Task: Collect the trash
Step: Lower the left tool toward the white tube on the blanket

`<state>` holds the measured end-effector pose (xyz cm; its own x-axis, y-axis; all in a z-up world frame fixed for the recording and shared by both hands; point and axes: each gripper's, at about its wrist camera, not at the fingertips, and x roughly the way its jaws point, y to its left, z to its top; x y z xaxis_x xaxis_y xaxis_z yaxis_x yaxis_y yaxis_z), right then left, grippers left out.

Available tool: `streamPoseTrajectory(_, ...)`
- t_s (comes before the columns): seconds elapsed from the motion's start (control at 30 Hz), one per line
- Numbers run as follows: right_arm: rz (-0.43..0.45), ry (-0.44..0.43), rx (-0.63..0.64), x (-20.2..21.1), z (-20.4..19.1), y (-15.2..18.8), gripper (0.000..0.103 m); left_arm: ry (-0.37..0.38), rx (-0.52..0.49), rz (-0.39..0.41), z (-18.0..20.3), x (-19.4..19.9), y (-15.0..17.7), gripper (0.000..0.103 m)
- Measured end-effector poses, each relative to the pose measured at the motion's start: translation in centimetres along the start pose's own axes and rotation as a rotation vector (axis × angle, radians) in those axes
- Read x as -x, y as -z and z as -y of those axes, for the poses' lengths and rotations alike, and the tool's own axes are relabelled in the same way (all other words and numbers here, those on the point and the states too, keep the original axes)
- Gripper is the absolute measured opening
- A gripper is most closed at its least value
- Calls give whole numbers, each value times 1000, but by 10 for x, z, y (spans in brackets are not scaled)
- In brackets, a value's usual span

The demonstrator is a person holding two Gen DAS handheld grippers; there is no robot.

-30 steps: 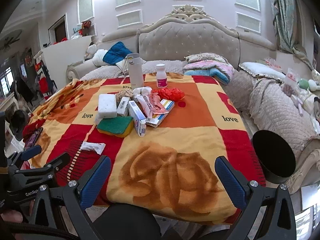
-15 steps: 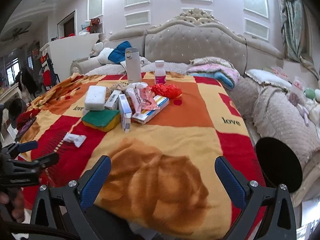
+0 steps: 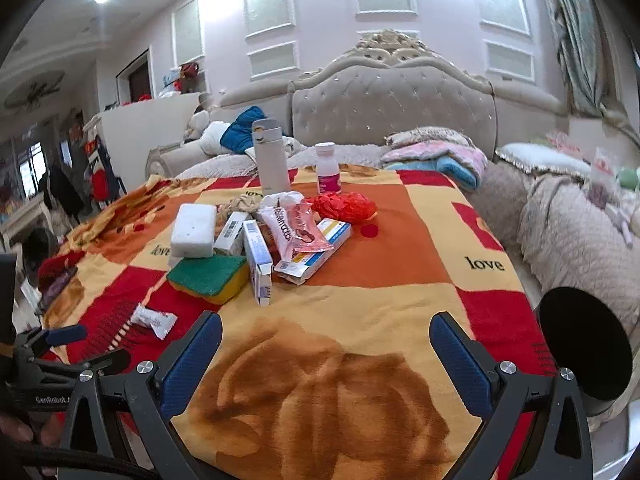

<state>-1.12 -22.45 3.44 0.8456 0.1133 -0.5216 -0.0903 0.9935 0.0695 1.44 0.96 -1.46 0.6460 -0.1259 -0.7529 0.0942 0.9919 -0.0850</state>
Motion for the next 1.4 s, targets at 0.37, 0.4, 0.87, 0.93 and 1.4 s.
streamPoseTrajectory(0.37,4,-5,-25,2,3,2,103,-21,-73,68,11,3,0,103)
streamPoseTrajectory(0.4,5,-5,-28,2,5,2,103,-25,-83,70,13,4,0,103)
streamPoseTrajectory(0.87,14,3,-29,5,8,2,103,46,-127,67,25,12,1,103)
streamPoseTrajectory(0.93,15,5,-29,5,9,2,103,42,-130,69,25,12,1,103)
streamPoseTrajectory(1.4,14,6,-26,7,10,2,103,71,-128,81,25,12,0,103)
